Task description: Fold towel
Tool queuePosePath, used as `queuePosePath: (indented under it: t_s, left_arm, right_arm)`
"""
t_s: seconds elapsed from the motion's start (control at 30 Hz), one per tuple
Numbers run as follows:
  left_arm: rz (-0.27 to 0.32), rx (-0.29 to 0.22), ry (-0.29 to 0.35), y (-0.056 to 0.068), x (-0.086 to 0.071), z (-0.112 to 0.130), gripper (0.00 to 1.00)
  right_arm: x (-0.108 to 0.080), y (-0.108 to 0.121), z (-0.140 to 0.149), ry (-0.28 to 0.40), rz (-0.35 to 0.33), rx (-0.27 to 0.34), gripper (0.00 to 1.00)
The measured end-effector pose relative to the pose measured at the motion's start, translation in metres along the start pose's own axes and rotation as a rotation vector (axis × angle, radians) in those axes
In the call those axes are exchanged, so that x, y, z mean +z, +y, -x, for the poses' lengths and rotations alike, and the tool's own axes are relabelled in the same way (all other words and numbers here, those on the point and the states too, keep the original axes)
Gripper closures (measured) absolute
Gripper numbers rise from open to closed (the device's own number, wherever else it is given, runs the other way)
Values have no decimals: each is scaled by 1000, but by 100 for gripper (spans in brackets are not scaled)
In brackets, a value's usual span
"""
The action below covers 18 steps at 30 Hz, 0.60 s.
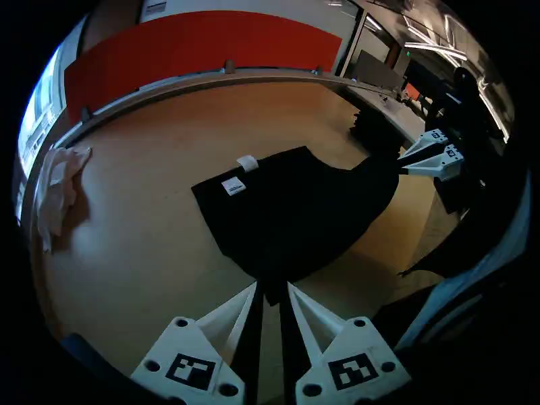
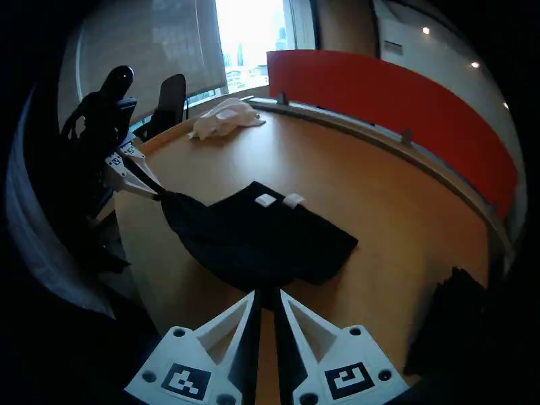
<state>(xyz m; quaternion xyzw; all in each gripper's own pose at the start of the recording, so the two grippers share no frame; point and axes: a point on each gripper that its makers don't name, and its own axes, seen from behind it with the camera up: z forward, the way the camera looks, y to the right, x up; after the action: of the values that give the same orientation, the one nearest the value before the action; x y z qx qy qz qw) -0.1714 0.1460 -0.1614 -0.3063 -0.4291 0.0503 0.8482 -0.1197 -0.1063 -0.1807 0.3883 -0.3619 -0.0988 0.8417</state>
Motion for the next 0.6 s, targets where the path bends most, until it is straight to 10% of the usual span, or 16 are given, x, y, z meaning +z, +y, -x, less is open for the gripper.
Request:
queuePosePath:
  t_s: [0.6]
  left_arm:
    - [-20,-15,48,-20,18,-40,85]
  right_arm:
    - [16,28,-18,15,29,-10,88]
